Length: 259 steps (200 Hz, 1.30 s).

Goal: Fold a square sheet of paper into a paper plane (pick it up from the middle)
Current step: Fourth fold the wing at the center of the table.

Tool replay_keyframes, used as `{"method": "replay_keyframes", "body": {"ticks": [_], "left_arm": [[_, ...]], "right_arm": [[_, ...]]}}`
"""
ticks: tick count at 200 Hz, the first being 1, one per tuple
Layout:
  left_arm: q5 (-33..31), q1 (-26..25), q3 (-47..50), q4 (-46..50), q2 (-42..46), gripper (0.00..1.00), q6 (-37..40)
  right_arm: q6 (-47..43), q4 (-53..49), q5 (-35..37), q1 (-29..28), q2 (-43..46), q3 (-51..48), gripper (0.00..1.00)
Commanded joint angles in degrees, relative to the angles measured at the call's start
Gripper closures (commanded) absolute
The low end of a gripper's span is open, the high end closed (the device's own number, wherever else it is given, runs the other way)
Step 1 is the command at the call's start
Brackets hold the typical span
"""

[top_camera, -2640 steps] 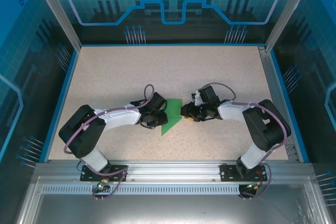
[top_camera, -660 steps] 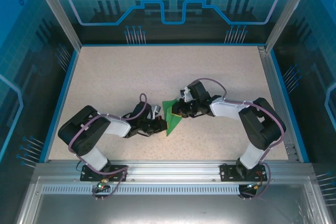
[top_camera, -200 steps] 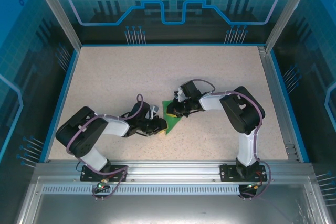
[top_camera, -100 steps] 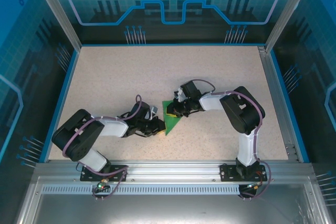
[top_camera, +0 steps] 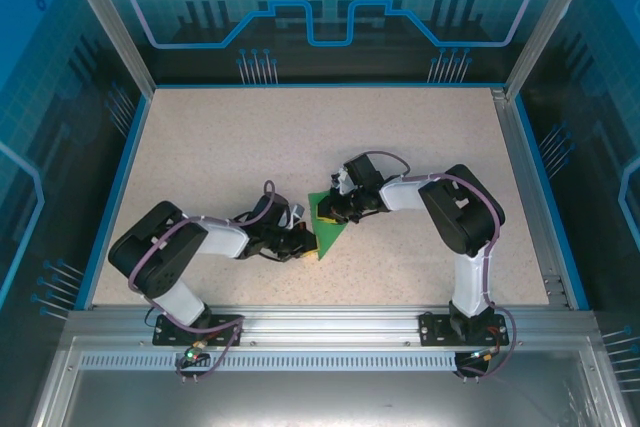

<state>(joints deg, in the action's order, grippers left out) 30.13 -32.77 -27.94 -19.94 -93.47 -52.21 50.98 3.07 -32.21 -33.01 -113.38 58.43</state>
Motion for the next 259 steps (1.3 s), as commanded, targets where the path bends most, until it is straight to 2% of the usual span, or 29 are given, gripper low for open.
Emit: {"method": "replay_keyframes", "body": {"ticks": [1, 56, 79, 114, 139, 158, 186, 235, 259], "left_arm": [[3.11, -0.91, -0.03, 3.86, -2.25, 0.92, 1.42], [3.44, -2.7, -3.4, 15.6, -1.44, 0.86, 5.33], [1.14, -3.7, -2.47, 17.38, 2.7, 0.79, 3.88], [-5.44, -3.65, -0.58, 20.98, 15.06, 0.74, 0.57], [-11.76, -3.51, -1.58, 24.07, 22.81, 0.75, -2.05], [-15.9, -3.29, -2.84, 24.42, 25.56, 0.76, -4.4], [-18.89, -3.26, -3.52, 19.49, 25.21, 0.78, -7.83], [-15.05, -3.35, -4.31, 6.12, 16.68, 0.78, -11.12], [-12.58, -3.35, -5.51, 3.13, 12.11, 0.78, -11.32]], "right_arm": [[-0.75, -5.69, 5.6, 0.59, -4.12, -2.8, 0.84], [-1.29, -7.11, 6.35, 0.67, -4.09, -2.2, 0.84], [-1.24, -7.47, 6.72, 0.74, -4.22, -2.18, 0.84], [-1.43, -7.53, 6.71, 0.68, -4.37, -2.28, 0.84], [-1.42, -7.29, 6.23, 0.77, -4.84, -2.1, 0.84], [-1.33, -7.31, 6.46, 0.7, -4.74, -2.33, 0.84], [-1.3, -7.35, 6.57, 0.76, -4.83, -2.36, 0.84], [-1.35, -7.17, 6.42, 0.83, -5.27, -2.64, 0.84], [-1.32, -7.1, 6.29, 0.82, -5.53, -2.63, 0.84]]}}
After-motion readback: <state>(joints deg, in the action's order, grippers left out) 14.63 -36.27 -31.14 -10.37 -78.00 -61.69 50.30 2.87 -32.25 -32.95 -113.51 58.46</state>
